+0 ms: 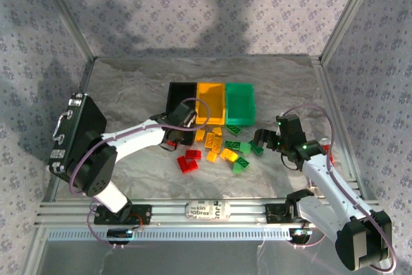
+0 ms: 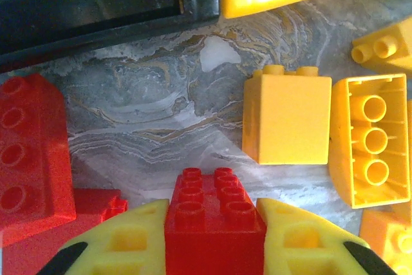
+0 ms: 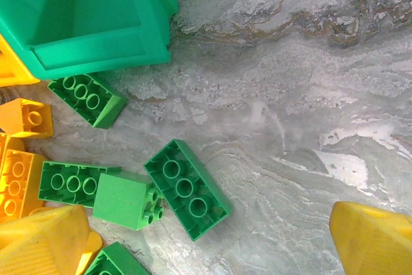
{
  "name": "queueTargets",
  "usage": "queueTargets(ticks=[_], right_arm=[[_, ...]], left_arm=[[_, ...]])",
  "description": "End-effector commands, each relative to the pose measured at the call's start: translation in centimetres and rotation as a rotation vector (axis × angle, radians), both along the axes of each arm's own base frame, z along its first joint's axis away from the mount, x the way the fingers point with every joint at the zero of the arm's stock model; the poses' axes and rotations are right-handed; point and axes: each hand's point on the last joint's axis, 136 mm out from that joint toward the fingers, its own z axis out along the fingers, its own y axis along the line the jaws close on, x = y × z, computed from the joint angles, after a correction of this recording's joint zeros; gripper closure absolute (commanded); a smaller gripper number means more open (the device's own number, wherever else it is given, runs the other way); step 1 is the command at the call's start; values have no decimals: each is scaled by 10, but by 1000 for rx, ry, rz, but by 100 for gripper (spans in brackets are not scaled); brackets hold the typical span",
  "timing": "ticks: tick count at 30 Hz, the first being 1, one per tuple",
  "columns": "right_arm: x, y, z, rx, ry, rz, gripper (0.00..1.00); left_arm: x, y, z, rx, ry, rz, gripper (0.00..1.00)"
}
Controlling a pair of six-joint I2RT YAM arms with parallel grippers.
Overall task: Sort the legos into containers by color
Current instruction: Pick up the lego from the center of the table, then place the lego in the container, then pick up the lego from the center of the table.
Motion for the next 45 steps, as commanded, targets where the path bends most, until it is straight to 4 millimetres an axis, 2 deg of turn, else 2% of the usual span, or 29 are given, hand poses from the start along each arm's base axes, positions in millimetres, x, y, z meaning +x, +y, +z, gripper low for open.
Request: queueTargets(ticks=[1,6,9,14,18,19,20,21,22,23,26,31,34,36,39,45], right_arm=[[-4,-4,-3,4,14,-26,2],[-3,-3,-3,8,11,-23,2],[-4,-3,-4,9,15,-21,2],[-4,-2,-5,16,15,-21,2],[-6,-2,-6,20,21,-19,2],[-6,-2,-6,19,20,-18,2],[-6,-2,-5,19,17,-17,2],[-6,-2,-4,19,17,-16,2],[-6,-2,-3,18,15,-15,2],[-7,-2,-2,17,13,-15,2],[-8,-3,-2,18,6,-18,2],[-8,-2,-3,31,2,-17,2],[-8,-1,-3,34,1,-16,2],[-8,-1,-4,38,0,-17,2],[-8,1,-6,45,3,-15,2],[-10,4,-10,55,16,-3,2]], left_arm=[[3,2,14,11,-8,2,80],[19,7,54,12,-114,5,80],[39,15,81,-9,-162,30,80],[82,26,126,-28,-241,63,80],[122,35,142,-25,-258,98,78],[131,37,143,-23,-250,107,75],[138,37,144,-26,-244,111,67],[142,36,143,-25,-233,109,48],[142,37,142,-13,-217,111,26],[141,37,143,-13,-212,116,11],[131,37,149,-30,-245,128,0],[96,44,154,-77,-284,149,1],[68,51,144,-71,-278,152,1],[51,57,127,-81,-244,166,2],[29,64,91,-79,-176,178,5],[11,63,43,-64,-59,165,20]])
